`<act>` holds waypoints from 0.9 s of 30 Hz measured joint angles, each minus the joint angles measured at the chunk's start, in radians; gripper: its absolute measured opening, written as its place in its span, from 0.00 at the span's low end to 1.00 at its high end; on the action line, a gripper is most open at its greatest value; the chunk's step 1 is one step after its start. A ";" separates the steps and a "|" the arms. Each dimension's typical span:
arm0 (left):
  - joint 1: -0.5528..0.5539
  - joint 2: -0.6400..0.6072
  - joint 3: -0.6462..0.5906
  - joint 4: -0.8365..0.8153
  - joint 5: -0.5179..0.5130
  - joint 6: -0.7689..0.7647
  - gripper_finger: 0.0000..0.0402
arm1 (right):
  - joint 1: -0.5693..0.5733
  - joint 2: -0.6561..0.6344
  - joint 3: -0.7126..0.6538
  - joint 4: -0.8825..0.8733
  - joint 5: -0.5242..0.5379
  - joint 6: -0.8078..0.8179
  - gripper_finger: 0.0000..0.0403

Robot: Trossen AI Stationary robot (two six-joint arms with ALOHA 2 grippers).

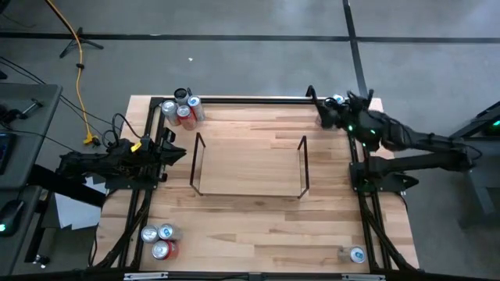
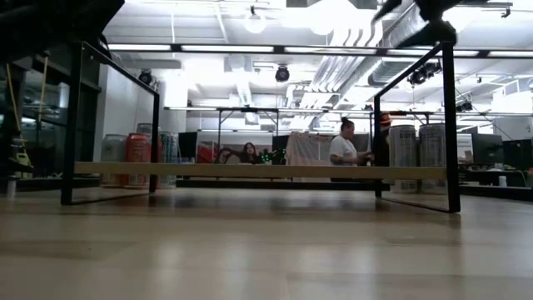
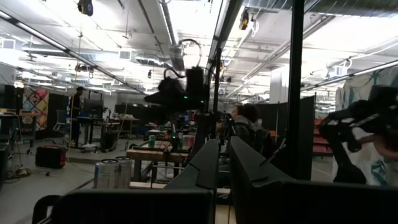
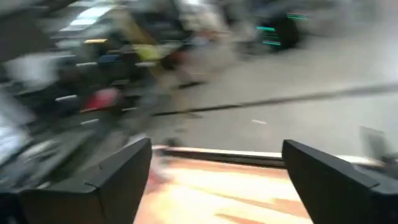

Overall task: Place canned beverage on shelf
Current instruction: Put the white soda can on the shelf

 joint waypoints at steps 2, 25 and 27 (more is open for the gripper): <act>0.000 0.000 0.000 0.000 0.000 0.000 0.01 | -0.072 0.057 0.079 -0.172 0.010 0.123 0.90; 0.000 0.000 0.000 0.000 0.000 0.000 0.01 | -0.790 0.779 0.568 -0.767 -0.580 -0.264 0.90; 0.000 0.000 0.000 0.000 0.000 0.000 0.01 | -0.790 0.808 0.580 -0.802 -0.574 -0.291 0.90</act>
